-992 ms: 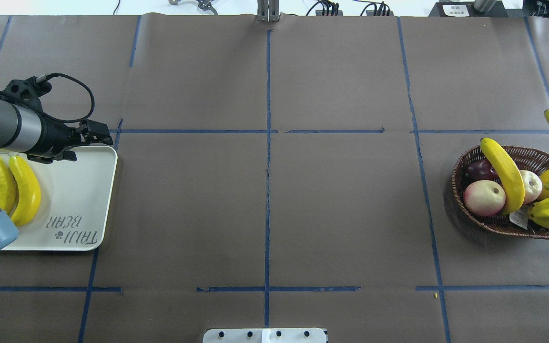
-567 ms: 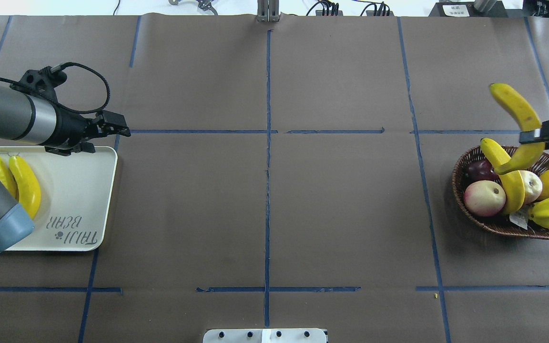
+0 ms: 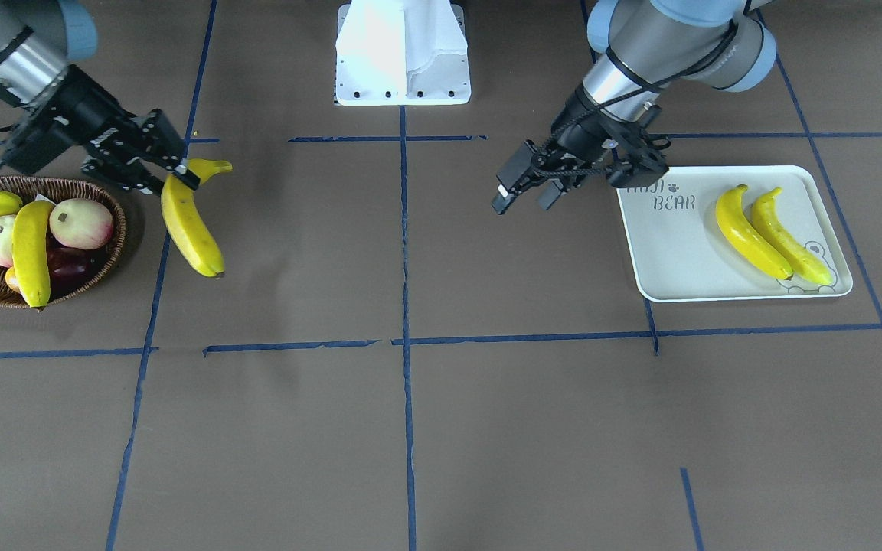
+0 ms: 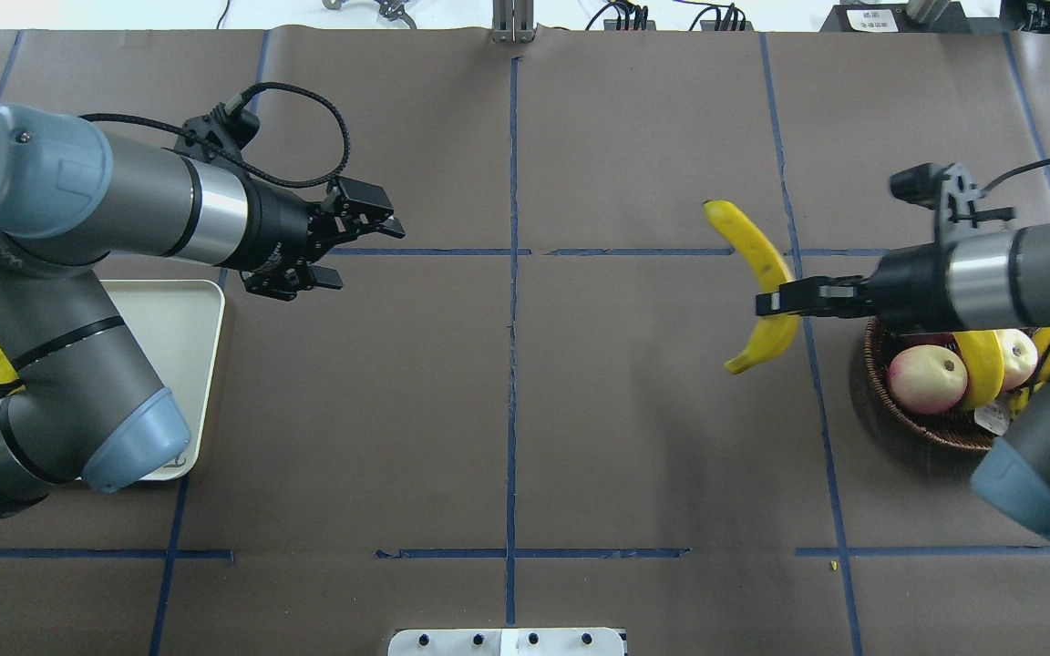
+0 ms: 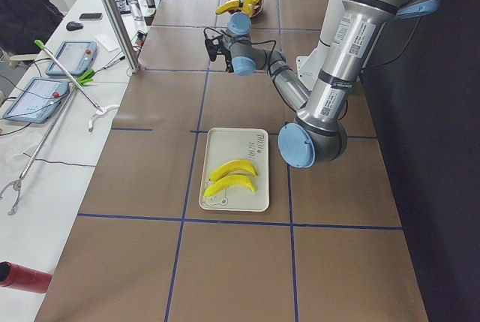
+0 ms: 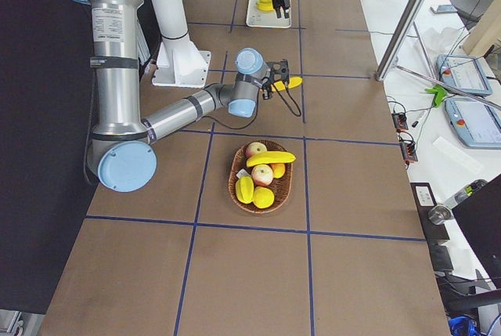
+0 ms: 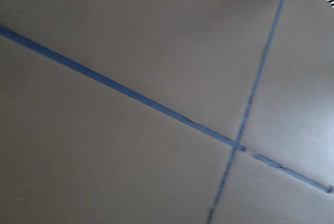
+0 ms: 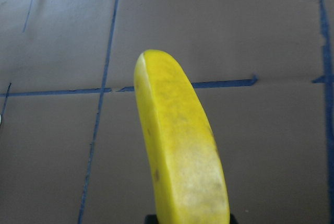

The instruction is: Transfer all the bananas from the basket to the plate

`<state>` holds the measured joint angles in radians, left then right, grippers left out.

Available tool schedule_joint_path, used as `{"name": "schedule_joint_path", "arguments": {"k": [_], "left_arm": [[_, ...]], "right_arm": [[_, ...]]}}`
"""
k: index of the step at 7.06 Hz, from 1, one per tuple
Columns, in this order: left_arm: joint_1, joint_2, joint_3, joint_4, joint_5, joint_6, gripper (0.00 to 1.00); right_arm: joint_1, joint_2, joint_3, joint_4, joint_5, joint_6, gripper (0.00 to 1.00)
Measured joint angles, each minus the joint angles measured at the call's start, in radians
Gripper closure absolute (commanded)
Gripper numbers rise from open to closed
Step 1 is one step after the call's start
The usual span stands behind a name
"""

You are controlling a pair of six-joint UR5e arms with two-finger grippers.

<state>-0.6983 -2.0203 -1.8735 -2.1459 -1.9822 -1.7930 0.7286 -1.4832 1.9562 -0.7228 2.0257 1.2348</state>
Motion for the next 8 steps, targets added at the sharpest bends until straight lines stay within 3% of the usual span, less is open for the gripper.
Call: {"name": "schedule_joint_path", "arguments": {"k": [3, 5, 8], "left_arm": [[0.048, -0.066, 0.017, -0.113, 0.004, -0.138, 0.02], [0.063, -0.106, 0.055, -0.121, 0.007, -0.158, 0.02], [0.065, -0.158, 0.121, -0.123, 0.009, -0.164, 0.03]], "right_arm": [[-0.225, 0.323, 0.004, -0.347, -0.282, 0.000, 0.98], [-0.270, 0.386, 0.020, -0.421, -0.347, 0.000, 0.98], [-0.312, 0.393, 0.056, -0.432, -0.392, 0.002, 0.98]]}}
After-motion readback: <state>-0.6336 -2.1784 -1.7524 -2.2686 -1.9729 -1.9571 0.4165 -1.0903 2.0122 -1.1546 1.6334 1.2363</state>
